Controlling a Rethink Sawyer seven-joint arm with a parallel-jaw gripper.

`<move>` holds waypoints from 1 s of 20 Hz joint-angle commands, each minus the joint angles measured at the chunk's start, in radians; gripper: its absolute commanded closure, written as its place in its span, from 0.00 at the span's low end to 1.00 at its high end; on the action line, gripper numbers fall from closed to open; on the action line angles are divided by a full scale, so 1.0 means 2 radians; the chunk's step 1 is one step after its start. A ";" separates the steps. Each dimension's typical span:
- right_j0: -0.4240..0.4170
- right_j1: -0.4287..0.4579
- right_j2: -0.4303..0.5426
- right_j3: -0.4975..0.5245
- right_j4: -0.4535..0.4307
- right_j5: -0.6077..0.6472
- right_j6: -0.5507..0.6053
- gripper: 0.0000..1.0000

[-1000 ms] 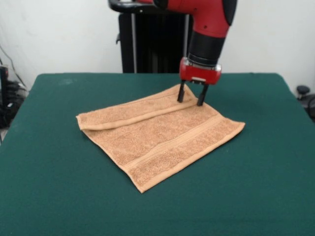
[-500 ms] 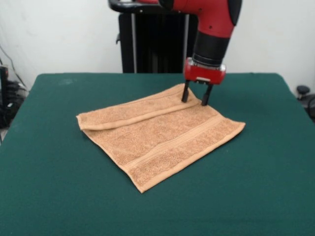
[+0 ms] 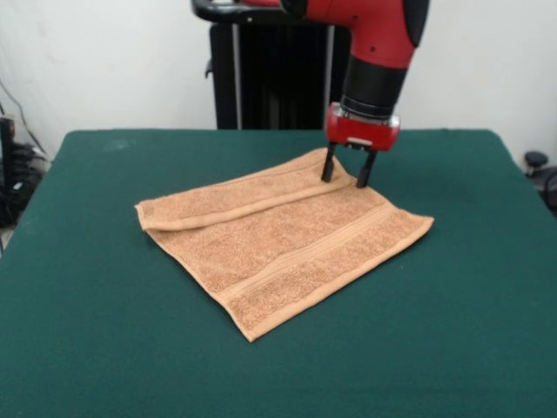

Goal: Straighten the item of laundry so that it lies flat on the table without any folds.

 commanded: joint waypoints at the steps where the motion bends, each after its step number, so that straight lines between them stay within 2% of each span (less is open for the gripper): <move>1: 0.019 0.038 0.054 0.009 0.030 -0.041 0.110 0.00; 9: 0.023 0.068 0.048 -0.001 0.033 -0.067 0.109 0.00; 18: 0.025 0.070 0.041 0.007 0.034 -0.073 0.106 0.00; 19: 0.025 0.069 0.041 0.010 0.039 -0.071 0.108 1.00; 20: 0.025 0.069 0.041 0.010 0.040 -0.070 0.108 1.00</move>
